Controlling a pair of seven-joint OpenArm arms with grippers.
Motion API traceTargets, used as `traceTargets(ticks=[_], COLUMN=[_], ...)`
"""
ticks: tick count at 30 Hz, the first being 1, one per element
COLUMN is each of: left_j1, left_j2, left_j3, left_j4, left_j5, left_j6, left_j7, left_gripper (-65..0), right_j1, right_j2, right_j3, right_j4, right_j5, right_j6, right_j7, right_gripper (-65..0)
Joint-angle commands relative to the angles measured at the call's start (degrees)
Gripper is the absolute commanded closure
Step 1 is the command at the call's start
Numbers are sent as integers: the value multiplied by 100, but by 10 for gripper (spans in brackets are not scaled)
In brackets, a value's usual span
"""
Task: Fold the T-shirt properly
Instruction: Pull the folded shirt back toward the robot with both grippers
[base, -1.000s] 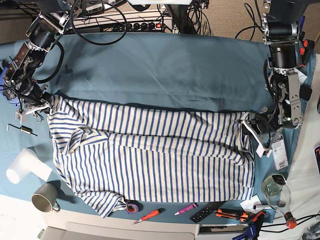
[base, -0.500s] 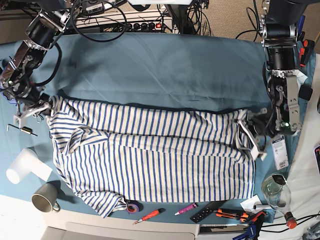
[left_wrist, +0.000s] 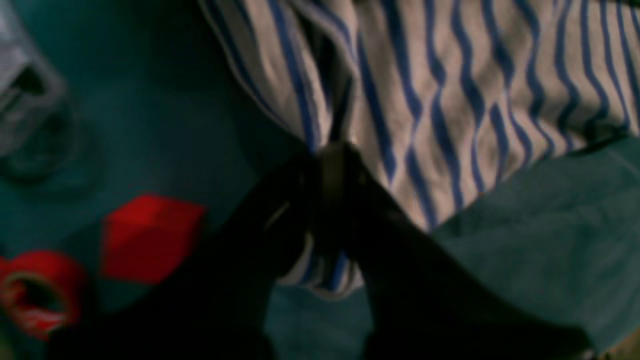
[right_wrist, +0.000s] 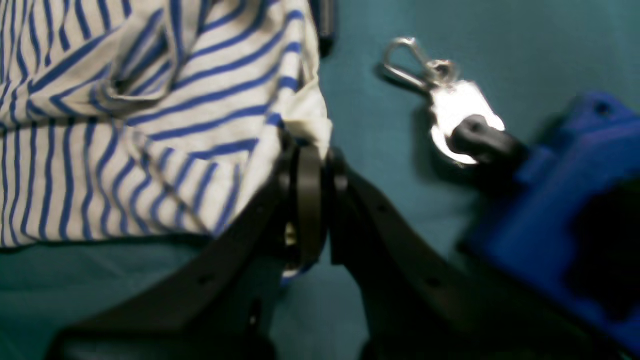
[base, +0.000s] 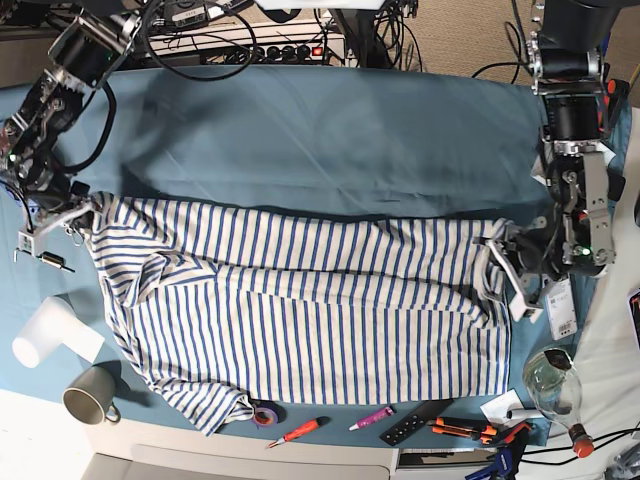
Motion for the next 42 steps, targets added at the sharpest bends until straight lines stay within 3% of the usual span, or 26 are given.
traceTargets(ticks=[1, 14, 19, 26, 34, 39, 42], left_j1=[-90, 562, 1097, 1794, 2487, 2826, 2955], left_j2=[-149, -310, -417, -439, -439, -437, -437], left_j3=[-31, -28, -31, -101, -916, -1401, -1440], left_j4=[168, 494, 1182, 1738, 2094, 2124, 2127], left_j5=[-20, -337, -310, 94, 7, -581, -704], left_j6=[-2, -24, -170, 0, -22, -330, -328], left_j7=[-7, 85, 52, -17, -22, -13, 42], left_gripper=[0, 0, 0, 0, 0, 0, 0], right_j1=[24, -573, -815, -1025, -1517, -1840, -1906], right_j2=[131, 133, 131, 131, 131, 129, 120], right_j3=[122, 1097, 1165, 1165, 1165, 1165, 1165], right_j4=[195, 260, 262, 304, 660, 846, 894], right_j5=[26, 28, 33, 50, 50, 50, 52], right_j6=[11, -11, -11, -7, -4, -7, -4], right_j7=[103, -46, -212, -426, -507, -544, -627], right_gripper=[0, 0, 0, 0, 0, 0, 0])
